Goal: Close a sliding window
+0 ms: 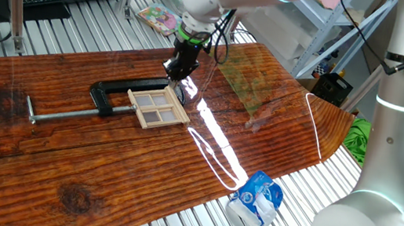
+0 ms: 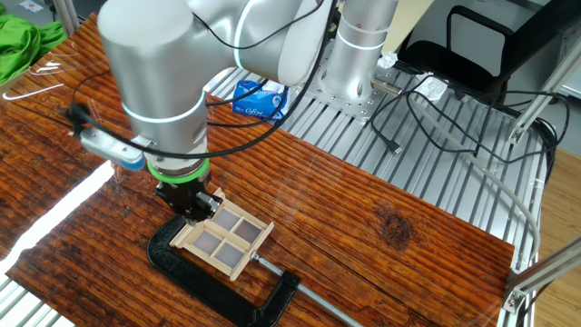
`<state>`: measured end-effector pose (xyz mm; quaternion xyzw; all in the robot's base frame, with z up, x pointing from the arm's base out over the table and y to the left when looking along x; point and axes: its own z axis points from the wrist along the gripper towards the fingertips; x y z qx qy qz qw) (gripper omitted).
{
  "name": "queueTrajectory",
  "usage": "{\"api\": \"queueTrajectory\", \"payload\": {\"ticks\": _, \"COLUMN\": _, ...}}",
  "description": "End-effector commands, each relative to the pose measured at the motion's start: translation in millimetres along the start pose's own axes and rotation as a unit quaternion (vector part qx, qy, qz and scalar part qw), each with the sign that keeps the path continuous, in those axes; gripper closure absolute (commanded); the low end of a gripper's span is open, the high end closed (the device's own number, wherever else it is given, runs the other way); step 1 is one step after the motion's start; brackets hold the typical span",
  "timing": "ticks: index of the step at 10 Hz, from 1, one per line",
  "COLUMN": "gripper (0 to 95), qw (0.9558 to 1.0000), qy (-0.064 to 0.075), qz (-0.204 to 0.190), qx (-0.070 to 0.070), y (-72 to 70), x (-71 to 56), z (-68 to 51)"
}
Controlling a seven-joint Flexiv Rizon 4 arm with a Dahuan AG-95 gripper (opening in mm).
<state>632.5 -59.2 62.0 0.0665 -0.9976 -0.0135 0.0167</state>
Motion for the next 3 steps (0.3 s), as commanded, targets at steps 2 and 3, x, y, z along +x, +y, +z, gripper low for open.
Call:
{"api": "queueTrajectory", "payload": {"ticks": 2, "gripper": 95.0, "qw": 1.0000, "qy": 0.008, "qz": 0.001, "qx": 0.001, "y": -1.5, "x": 1.0, "z": -1.5}}
{"api": "queueTrajectory", "payload": {"ticks": 3, "gripper": 95.0, "qw": 1.0000, "qy": 0.008, "qz": 0.003, "qx": 0.002, "y": -1.5, "x": 1.0, "z": -1.5}}
